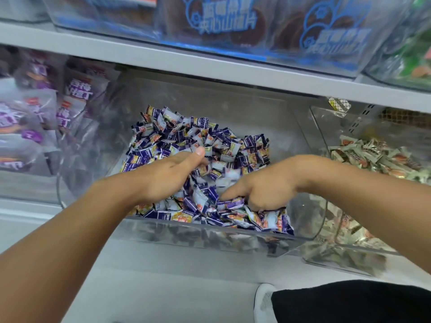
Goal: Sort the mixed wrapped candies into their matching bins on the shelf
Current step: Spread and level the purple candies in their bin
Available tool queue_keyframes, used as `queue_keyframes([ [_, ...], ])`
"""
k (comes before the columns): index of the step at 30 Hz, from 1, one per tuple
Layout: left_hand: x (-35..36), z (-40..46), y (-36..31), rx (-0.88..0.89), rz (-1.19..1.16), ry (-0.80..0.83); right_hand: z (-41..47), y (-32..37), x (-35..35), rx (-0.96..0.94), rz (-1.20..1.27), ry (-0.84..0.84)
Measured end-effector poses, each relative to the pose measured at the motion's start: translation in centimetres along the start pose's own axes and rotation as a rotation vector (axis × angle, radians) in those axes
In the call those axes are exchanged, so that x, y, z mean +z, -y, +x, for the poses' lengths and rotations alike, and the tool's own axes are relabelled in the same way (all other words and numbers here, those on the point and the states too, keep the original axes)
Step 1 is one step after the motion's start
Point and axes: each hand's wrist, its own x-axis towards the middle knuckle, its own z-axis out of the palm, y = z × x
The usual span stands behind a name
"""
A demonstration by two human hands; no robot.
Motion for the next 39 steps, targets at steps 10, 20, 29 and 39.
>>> queue_keyframes([
  [10, -0.1, -0.1, 0.1, -0.068, 0.102, 0.053, 3.1, -2.9, -4.5, 0.317, 0.253, -0.326],
  [20, 0.3, 0.0, 0.9, -0.034, 0.100, 0.050, 0.7, 0.5, 0.9, 0.030, 0.105, -0.057],
  [29, 0.5, -1.3, -0.2, -0.035, 0.151, 0.052, -1.3, -1.5, -2.2, 0.119, 0.222, -0.239],
  [39, 0.3, -1.5, -0.1, -0.047, 0.121, 0.037, 6.0, -6.4, -4.8, 0.458, 0.227, -0.294],
])
